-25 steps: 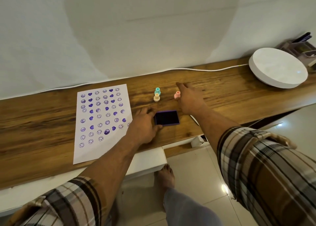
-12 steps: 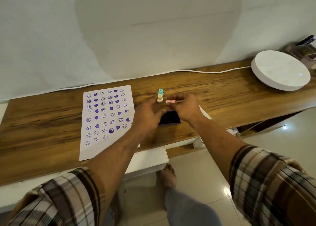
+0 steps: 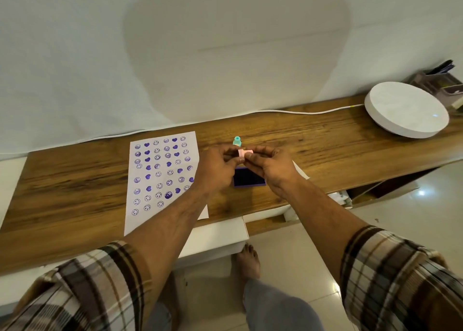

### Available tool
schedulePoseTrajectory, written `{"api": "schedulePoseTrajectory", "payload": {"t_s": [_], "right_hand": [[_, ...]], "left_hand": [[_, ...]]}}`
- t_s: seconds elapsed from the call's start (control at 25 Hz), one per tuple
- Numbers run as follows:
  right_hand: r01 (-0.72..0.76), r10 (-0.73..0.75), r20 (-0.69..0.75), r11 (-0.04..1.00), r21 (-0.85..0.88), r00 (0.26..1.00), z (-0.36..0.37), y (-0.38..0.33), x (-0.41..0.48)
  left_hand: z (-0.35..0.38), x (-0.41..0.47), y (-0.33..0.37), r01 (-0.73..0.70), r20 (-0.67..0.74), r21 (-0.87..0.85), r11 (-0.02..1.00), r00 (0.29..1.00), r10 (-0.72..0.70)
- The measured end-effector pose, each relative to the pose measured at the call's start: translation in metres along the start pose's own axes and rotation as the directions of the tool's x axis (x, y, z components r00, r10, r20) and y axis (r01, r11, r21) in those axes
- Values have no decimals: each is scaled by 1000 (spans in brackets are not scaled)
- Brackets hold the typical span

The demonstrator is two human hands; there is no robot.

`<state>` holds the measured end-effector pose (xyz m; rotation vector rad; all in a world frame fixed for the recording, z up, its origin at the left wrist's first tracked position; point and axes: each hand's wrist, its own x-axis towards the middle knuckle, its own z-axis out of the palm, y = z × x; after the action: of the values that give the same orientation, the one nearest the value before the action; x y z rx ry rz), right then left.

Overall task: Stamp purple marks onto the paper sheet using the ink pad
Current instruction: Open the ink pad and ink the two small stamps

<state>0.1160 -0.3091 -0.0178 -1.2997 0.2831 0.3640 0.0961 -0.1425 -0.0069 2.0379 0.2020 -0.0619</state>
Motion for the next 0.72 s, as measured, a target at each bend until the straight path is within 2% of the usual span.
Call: {"api": "schedulePoseTrajectory", "payload": {"t_s": [0.16, 0.28, 0.32, 0.36, 0.4, 0.44, 0.48, 0.56, 0.6, 0.72], "right_hand": [[84, -84, -5, 996, -34, 996, 5, 4, -5], [119, -119, -76, 993, -6, 990, 7, 3, -8], [122, -136, -122, 986, -117, 983, 7, 2, -8], [119, -173, -144, 939, -323, 974, 5, 0, -8], [108, -206, -116, 825, -555, 972, 3, -1, -9], [110, -220, -53, 664, -740, 974, 2, 0, -9], [119, -207, 16, 495, -861, 978, 3, 1, -8], [156, -134, 130, 209, -965, 982, 7, 2, -5], [170, -95, 161, 102, -980, 982, 12, 3, -2], [211, -41, 216, -97, -973, 976, 14, 4, -3]], "left_hand": [[-7, 1, 0, 35, 15, -60, 998, 999, -34], [-12, 2, -4, 138, 28, -236, 962, 990, -135], [-14, 2, -7, 158, 2, -246, 956, 987, -163], [-17, 3, -11, 157, -43, -191, 969, 985, -168], [-20, 2, -17, 151, -83, -97, 984, 984, -159], [-23, 1, -23, 146, -105, -6, 989, 984, -146], [-26, -1, -27, 148, -97, 58, 987, 985, -142], [-22, -5, -38, 148, -27, 153, 977, 989, -146], [-18, -6, -42, 144, 4, 206, 968, 989, -148], [-5, -6, -46, 135, 12, 279, 951, 989, -144]]}}
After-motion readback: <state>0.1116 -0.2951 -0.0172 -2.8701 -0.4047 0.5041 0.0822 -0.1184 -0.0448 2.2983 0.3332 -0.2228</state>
